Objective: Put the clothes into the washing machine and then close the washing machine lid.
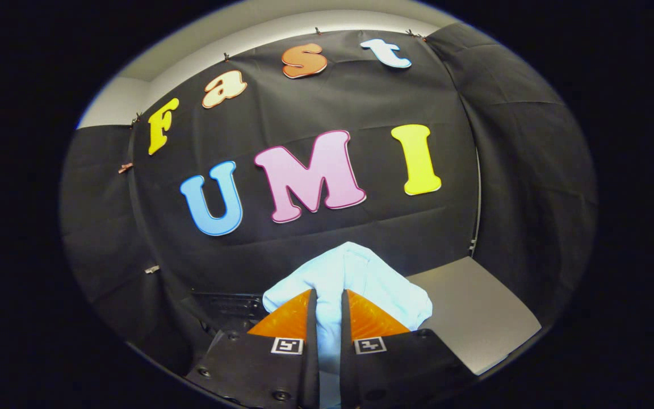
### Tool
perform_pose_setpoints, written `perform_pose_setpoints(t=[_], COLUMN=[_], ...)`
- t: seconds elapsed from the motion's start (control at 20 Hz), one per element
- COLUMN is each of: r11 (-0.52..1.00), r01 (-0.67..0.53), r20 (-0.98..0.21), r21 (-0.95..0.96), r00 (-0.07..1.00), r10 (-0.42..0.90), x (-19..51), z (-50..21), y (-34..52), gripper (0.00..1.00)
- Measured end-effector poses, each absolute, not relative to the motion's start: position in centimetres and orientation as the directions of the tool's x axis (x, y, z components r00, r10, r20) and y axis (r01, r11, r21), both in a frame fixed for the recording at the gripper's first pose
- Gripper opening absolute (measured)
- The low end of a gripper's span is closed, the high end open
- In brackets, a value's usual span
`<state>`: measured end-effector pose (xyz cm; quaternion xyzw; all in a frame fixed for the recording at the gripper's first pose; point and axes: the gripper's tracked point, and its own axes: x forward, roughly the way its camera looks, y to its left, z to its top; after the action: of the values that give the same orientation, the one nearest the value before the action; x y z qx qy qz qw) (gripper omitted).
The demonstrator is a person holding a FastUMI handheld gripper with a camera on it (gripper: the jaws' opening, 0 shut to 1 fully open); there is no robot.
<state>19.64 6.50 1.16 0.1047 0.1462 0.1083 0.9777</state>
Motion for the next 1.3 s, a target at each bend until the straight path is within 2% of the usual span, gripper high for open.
perform_pose_setpoints(t=[0.3,0.75,1.0,1.3], r11=[0.924,0.855,0.84,0.874], r01=[-0.282,-0.423,-0.444,-0.41], r20=[-0.242,-0.237,-0.283,-0.384], r21=[0.258,0.301,0.312,0.262], r00=[0.907,0.835,0.8,0.786], r10=[0.345,0.497,0.529,0.484], x=[17.8,15.1,15.0,16.4], z=[2.3,-1.4,-6.7,-16.3], y=[15.2,29.7,34.5,36.6], gripper=[0.18,0.18,0.18,0.18])
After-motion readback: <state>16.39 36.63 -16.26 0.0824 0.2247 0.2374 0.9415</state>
